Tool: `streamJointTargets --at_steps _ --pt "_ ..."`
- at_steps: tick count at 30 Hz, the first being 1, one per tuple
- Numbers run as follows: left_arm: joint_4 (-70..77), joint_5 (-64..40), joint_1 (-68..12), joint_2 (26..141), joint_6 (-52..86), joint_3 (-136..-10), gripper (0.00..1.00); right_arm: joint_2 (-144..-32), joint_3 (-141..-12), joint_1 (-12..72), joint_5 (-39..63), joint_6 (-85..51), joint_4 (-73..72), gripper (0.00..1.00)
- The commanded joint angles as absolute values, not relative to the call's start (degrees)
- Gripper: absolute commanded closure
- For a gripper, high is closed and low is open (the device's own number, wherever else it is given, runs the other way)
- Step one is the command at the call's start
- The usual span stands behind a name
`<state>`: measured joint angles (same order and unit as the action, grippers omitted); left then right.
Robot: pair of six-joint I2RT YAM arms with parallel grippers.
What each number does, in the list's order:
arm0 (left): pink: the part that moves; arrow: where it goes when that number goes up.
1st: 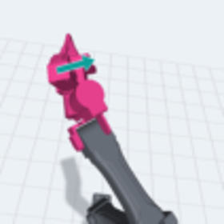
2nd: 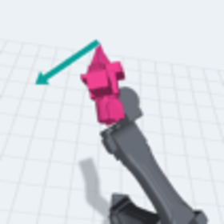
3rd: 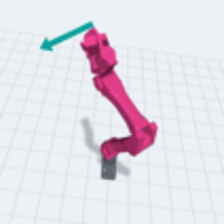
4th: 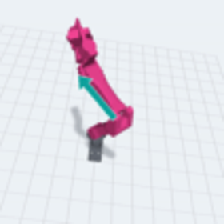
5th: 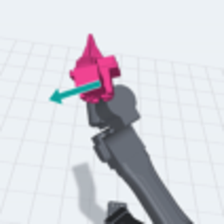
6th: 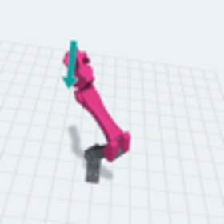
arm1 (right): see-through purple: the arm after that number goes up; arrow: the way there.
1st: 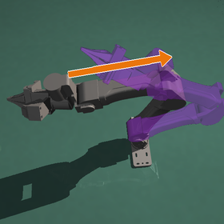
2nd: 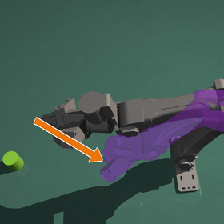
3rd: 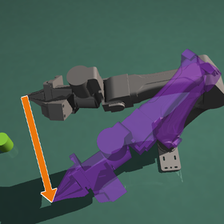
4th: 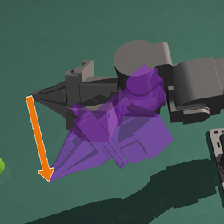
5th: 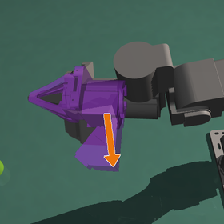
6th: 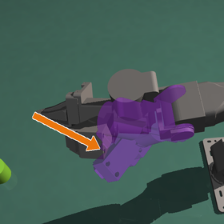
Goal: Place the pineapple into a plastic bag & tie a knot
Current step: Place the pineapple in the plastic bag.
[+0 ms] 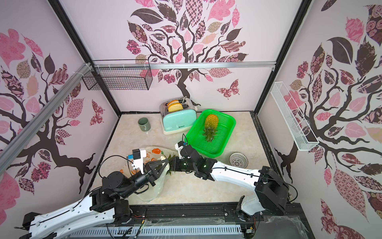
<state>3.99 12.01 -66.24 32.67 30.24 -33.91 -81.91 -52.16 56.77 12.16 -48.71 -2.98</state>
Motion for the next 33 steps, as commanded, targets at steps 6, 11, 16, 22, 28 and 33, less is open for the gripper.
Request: streamJointTargets --at_steps 6,11,16,22,28,33 --pt "10.71 5.27 -65.39 34.17 32.06 -36.85 1.0 -81.88 -55.77 56.87 12.42 -38.92 -13.36 1.0" --pt "14.57 7.69 -65.38 32.84 35.05 -31.73 1.0 -85.91 -49.3 57.04 14.22 -35.22 -18.05 1.0" --pt "15.92 10.14 -65.35 29.97 37.8 -27.32 1.0 -87.18 -46.85 57.04 12.05 -32.49 -16.89 1.0" --pt "13.4 11.36 -65.31 27.48 38.49 -26.28 1.0 -86.61 -47.93 57.04 9.45 -28.08 -9.16 0.57" --pt "9.75 10.72 -65.39 24.12 39.78 -25.25 1.0 -82.38 -50.6 56.45 3.51 -19.18 5.87 0.3" --pt "4.31 11.43 -65.39 20.45 40.92 -24.39 1.0 -76.69 -52.1 54.65 3.29 -13.9 16.27 0.17"
